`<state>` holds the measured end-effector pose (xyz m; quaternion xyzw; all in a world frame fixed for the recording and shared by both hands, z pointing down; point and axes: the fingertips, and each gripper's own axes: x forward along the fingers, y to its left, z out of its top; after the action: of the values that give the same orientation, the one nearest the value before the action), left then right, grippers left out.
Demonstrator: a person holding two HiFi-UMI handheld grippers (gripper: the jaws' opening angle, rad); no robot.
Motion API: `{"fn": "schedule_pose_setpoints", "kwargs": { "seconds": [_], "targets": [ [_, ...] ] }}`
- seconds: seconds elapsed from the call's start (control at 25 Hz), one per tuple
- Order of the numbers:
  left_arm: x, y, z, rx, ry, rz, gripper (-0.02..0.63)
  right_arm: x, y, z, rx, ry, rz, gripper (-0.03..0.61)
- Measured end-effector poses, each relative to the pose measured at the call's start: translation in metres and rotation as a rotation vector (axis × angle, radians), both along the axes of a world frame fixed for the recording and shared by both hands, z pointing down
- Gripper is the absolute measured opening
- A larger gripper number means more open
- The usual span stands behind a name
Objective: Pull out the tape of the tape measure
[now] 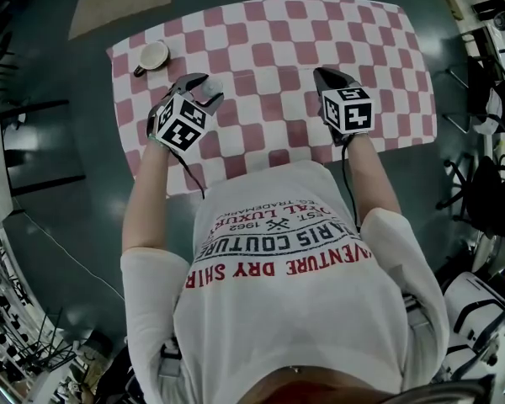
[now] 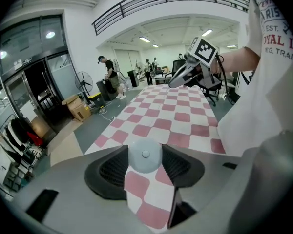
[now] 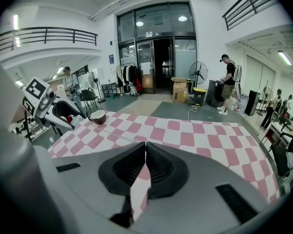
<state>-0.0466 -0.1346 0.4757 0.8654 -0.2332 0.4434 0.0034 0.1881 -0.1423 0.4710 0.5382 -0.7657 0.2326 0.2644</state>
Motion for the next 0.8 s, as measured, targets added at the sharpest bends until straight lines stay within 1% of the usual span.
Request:
{"fn": "schedule_pose_setpoints", "kwargs": {
  "seconds": [0.12, 0.24, 0.36, 0.44, 0.56, 0.68, 0.8],
  "targets": [
    [0.003, 0.0, 0.001, -0.004, 0.013, -0.012, 0.232, 0.007, -0.001, 0.0, 0.001, 0.013, 0.026, 0.034],
    [-0.005, -0.002, 0.001, 0.004, -0.01, -0.034, 0.232, 0.024, -0.003, -0.001, 0.013, 0.042, 0.079, 0.034],
    [-0.016, -0.005, -0.003, -0.011, 0.02, -0.072, 0.232, 0.038, -0.004, -0.004, 0.008, -0.016, 0.127, 0.034],
    [-0.02, -0.006, -0.004, -0.003, 0.008, -0.078, 0.232, 0.039, -0.004, -0.005, 0.011, -0.028, 0.128, 0.034],
    [-0.022, -0.007, 0.0, 0.015, -0.031, -0.07, 0.232, 0.036, -0.003, -0.004, 0.018, 0.001, 0.113, 0.034],
    [-0.022, -0.005, 0.001, 0.013, -0.032, -0.066, 0.232, 0.036, -0.002, -0.002, 0.017, 0.006, 0.101, 0.034],
    [-0.021, -0.002, 0.004, 0.024, -0.056, -0.047, 0.232, 0.038, 0.0, -0.001, 0.019, 0.023, 0.092, 0.034]
  ]
}}
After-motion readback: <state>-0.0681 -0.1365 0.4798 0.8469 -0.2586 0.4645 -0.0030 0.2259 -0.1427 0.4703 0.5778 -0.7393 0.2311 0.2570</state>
